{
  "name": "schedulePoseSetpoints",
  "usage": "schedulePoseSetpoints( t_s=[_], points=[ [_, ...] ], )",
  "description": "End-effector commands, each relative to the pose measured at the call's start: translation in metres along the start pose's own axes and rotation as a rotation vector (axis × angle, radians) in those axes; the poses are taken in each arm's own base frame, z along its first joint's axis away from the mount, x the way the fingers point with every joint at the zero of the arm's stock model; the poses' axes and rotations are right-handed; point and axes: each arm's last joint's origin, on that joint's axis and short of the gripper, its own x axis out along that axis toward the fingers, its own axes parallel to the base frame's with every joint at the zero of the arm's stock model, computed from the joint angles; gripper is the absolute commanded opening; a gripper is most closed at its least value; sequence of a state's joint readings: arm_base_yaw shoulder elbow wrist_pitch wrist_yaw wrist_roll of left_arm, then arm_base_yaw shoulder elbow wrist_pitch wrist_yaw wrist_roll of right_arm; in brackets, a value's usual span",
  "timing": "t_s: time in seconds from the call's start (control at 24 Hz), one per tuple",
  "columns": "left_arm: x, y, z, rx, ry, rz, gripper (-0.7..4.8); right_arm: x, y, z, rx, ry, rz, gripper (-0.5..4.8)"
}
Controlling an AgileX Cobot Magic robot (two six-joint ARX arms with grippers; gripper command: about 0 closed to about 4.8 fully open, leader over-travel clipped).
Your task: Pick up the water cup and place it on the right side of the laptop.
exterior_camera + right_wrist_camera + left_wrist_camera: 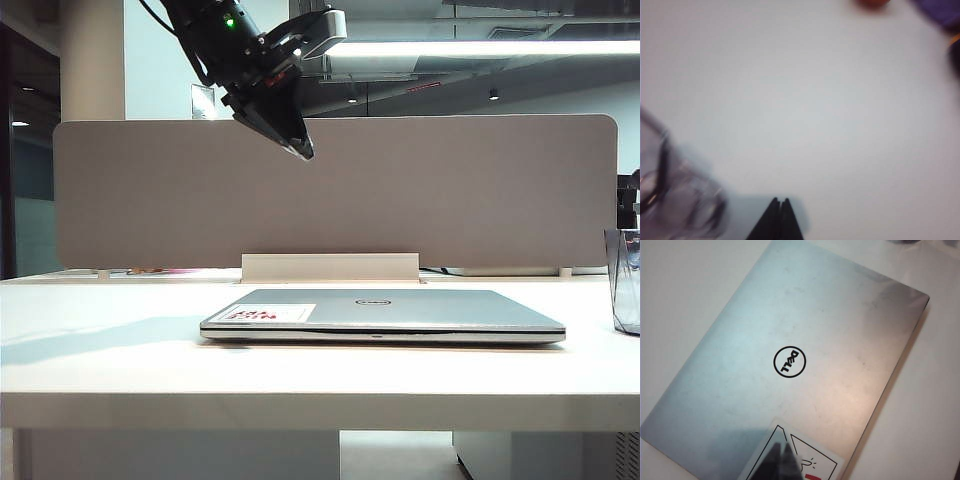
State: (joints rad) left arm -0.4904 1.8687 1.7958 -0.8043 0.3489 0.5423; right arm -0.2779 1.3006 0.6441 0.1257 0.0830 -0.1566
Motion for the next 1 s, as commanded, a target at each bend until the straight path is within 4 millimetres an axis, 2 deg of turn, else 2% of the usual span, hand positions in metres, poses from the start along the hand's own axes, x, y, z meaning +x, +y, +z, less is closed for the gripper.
schedulePoseSetpoints(
  t_s=[0.04, 0.29, 0.63, 1.0],
  points=[
    [-0.003, -0.001, 0.002, 0.006, -0.016, 0.001, -0.05, -0.002, 0.004, -0.006, 0.004, 0.057, 0.102, -0.01],
    [-0.003, -0.001, 0.002, 0.002, -0.017, -0.003, -0.05, 0.001, 0.005, -0.003, 0.025, 0.027, 0.138, -0.01],
    [-0.003, -0.001, 0.002, -0.014, -0.017, -0.003, -0.05, 0.017, 0.009, -0.012, 0.052, 0.055, 0.192, -0.01],
    [-0.003, -0.001, 0.002, -0.013, -0.017, -0.003, -0.05, 0.016, 0.010, -0.015, 0.112, 0.126, 0.213, -0.01]
  ],
)
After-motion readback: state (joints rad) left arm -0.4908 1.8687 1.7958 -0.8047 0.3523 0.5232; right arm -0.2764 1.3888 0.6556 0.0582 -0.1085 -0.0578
